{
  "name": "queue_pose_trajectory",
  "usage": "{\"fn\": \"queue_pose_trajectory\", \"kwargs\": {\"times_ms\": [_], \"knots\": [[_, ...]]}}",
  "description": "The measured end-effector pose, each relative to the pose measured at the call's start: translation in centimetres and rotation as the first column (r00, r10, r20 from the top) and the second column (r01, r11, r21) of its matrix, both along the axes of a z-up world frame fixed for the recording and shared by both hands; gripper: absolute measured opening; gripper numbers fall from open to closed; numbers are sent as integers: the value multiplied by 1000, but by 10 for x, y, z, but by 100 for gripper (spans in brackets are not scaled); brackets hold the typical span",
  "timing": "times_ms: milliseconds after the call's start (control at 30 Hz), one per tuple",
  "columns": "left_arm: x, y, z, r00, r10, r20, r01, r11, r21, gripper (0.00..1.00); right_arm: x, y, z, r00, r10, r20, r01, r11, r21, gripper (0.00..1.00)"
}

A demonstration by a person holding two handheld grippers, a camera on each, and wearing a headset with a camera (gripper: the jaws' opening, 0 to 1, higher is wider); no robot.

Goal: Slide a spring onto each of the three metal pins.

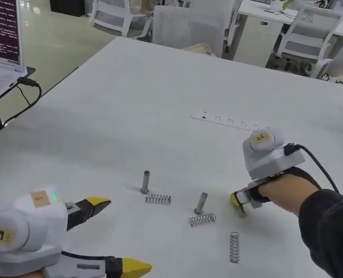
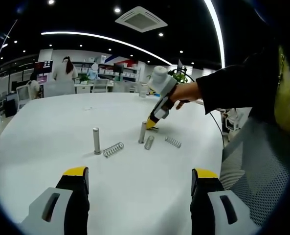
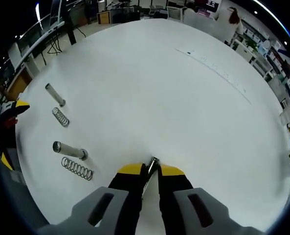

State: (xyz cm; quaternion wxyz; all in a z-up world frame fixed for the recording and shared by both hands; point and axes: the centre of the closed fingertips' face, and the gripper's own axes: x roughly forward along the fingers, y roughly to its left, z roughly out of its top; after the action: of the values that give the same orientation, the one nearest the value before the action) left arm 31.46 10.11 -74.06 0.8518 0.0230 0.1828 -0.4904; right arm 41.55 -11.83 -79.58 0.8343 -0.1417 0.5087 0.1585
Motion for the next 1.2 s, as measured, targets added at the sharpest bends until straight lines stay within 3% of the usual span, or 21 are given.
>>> {"fn": "queue_pose_trajectory", "kwargs": {"times_ms": [233,500,767,1200], "knots": [[-1,0,1,1000,2,4,-2,1000,1,83,-1,2,0,999,35,-4,-35,996,-78,6],[0,2,2,1000,8,5,-8,1000,-1,82,-5,-3,2,1000,11,21,-11,1000,-17,6],[-1,0,4,1000,2,7,-2,1000,1,82,-11,-8,16,998,-26,61,23,998,55,6],[-1,-2,6,1000,-7,17,7,1000,0,82,-28,-13,31,991,-64,114,50,992,118,6]]}}
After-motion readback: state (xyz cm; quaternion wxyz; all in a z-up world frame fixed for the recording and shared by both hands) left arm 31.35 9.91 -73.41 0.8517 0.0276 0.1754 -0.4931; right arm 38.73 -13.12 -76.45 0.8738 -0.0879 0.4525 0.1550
